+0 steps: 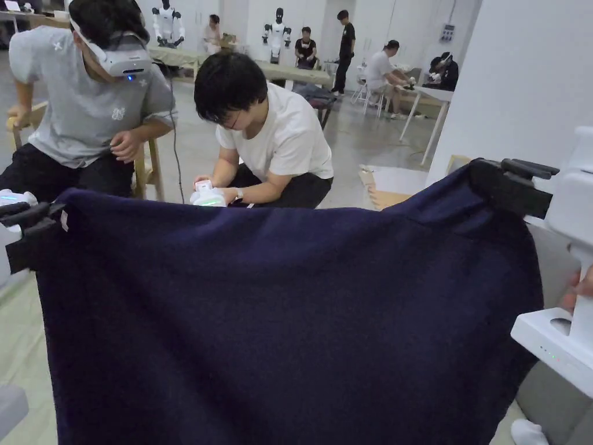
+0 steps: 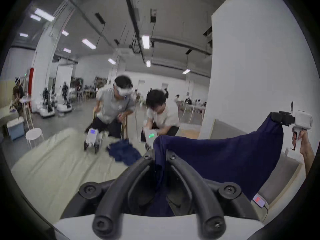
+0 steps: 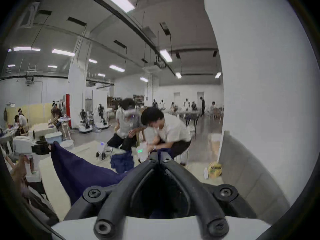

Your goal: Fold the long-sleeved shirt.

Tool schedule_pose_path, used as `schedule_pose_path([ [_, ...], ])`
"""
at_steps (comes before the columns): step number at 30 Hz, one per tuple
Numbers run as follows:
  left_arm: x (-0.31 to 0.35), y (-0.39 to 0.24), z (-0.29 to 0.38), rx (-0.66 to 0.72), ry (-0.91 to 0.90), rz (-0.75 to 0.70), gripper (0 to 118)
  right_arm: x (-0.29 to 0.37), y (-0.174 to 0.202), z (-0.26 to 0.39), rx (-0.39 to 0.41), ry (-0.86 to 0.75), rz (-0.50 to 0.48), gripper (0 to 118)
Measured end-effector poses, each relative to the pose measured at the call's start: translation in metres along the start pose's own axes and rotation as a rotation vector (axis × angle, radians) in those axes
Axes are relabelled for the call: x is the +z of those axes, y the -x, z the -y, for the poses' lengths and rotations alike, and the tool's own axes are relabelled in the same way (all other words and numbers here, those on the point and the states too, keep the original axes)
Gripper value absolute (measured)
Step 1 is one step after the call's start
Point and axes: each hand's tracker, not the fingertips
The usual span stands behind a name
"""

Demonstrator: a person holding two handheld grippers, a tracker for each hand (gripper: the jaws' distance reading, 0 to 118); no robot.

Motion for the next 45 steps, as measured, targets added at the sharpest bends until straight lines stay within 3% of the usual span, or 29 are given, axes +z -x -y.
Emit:
schedule_pose_path([
  [9, -0.010, -0.029, -0.137, -0.105, -0.152, 0.016, 13, 0.009, -0.014, -0.125, 0.023, -0.130, 0.043, 0],
  [12, -0.018, -0.036, -0.179, -0.118, -0.177, 0.018, 13, -0.001, -0.019, -0.165, 0.043, -0.147, 0.062, 0],
  [15, -0.031, -0.045, -0.216, -0.119, -0.201, 0.002, 13, -0.012, -0.017, -0.203, 0.117, -0.154, 0.105, 0],
  [23, -0.086, -0.052, -0.304, -0.133, -0.224, -0.091, 13, -0.065, -0.019, -0.277, 0.137, -0.179, 0.144, 0],
  [33, -0.178, -0.049, -0.361, -0.123, -0.210, -0.198, 12, -0.157, -0.026, -0.322, 0.171, -0.220, 0.217, 0],
  [41, -0.217, -0.052, -0.390, -0.106, -0.247, -0.225, 12, -0.203, -0.020, -0.344, 0.264, -0.323, 0.328, 0],
  [45, -0.225, -0.055, -0.397, -0.137, -0.267, -0.251, 12, -0.207, -0.026, -0.343, 0.249, -0.391, 0.310, 0],
])
